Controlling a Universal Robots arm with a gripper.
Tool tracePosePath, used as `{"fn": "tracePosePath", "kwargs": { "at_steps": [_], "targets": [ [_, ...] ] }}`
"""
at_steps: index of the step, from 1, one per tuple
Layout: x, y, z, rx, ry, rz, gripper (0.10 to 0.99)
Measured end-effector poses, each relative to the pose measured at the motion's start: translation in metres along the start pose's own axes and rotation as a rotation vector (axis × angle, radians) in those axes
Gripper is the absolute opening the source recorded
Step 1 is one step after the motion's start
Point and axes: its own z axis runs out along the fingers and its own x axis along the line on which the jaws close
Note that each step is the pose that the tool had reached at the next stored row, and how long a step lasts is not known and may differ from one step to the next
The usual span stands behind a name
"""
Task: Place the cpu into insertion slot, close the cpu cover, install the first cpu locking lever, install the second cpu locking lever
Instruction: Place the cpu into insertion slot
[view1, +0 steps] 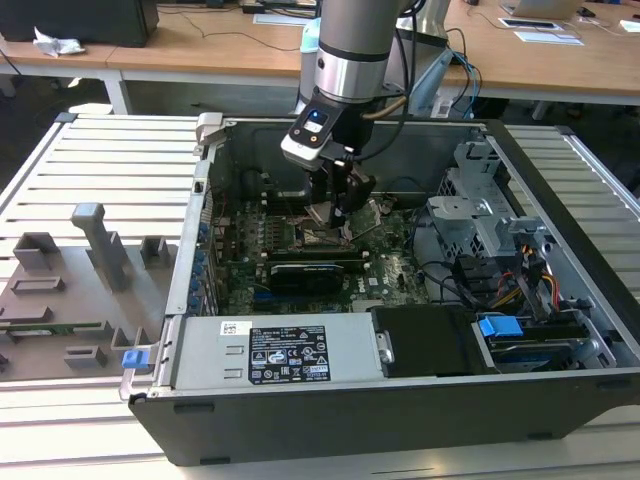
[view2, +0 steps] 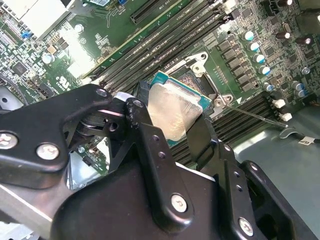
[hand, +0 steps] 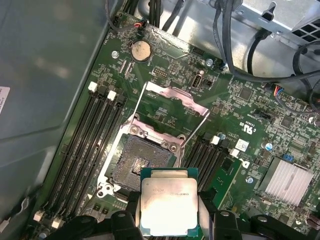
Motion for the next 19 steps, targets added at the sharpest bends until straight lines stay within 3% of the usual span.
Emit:
{"fn": "tracePosePath", "kwargs": {
  "at_steps": [12, 19],
  "targets": [
    [0.0, 0.0001, 0.0005, 0.005, 0.0017, 0.072, 0.541],
    [0.0, 0.0001, 0.0008, 0.009, -0.0039, 0.103, 0.541]
  ]
}}
